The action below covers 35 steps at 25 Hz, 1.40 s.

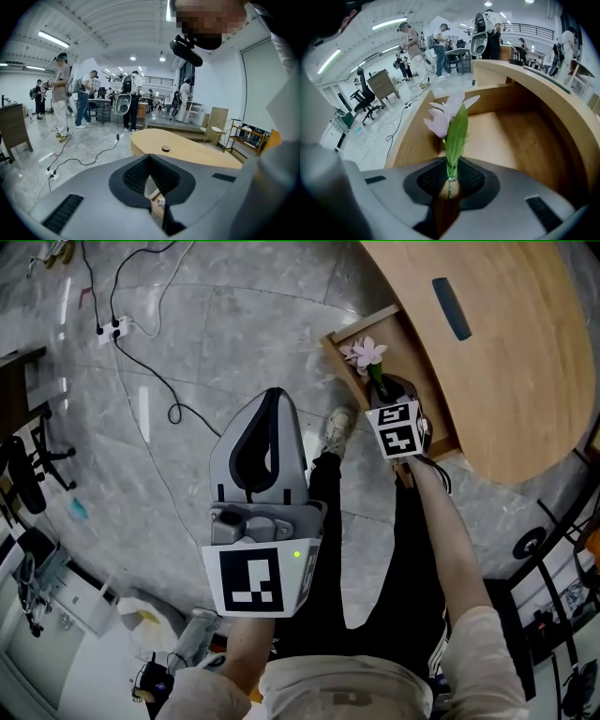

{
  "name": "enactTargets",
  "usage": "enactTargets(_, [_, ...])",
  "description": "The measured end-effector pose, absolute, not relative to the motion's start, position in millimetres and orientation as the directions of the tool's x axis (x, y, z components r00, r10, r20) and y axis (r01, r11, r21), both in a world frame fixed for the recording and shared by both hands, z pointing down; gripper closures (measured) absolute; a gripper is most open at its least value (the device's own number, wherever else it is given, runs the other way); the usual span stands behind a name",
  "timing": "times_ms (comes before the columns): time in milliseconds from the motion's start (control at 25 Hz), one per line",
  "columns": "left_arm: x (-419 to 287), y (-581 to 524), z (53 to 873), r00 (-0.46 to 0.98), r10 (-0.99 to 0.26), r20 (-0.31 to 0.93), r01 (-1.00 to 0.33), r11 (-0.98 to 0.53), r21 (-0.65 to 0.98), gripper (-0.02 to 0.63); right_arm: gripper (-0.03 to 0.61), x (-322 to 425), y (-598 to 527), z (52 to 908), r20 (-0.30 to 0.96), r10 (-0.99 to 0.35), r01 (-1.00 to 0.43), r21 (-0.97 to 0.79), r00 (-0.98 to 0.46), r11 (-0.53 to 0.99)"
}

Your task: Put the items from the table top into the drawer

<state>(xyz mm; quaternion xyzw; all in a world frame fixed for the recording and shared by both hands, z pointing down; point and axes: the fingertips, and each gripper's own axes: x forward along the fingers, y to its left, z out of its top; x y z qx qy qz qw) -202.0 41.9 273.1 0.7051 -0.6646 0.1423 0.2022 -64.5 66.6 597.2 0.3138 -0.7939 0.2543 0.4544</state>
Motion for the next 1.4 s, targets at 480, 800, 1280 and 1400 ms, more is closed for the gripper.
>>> enactTargets(480, [-193.7, 38.0, 276.7, 0.097, -0.874, 0.475, -0.991, -0.042, 0.125, 0.607, 0.413, -57.1, 69.3, 592.8, 0.877, -0.268, -0.753, -0.147, -0.399, 0.641])
enactTargets(800, [-187.8, 32.3, 270.2, 0.112, -0.877, 0.467, -0.991, -0.064, 0.118, 0.607, 0.337, -47.8, 73.3, 591.6, 0.891, -0.245, -0.790, -0.178, -0.382, 0.586])
enactTargets(1280, [-162.7, 27.9, 257.5, 0.124, -0.885, 0.449, -0.990, -0.081, 0.114, 0.607, 0.572, -68.1, 1.9, 454.1, 0.676, -0.532, -0.825, -0.208, -0.510, 0.526])
enactTargets(1400, [-156.1, 25.7, 249.4, 0.123, -0.891, 0.437, -0.990, -0.082, 0.113, 0.607, 0.572, -68.0, -15.2, 369.0, 0.517, -0.640, -0.813, -0.229, -0.568, 0.536])
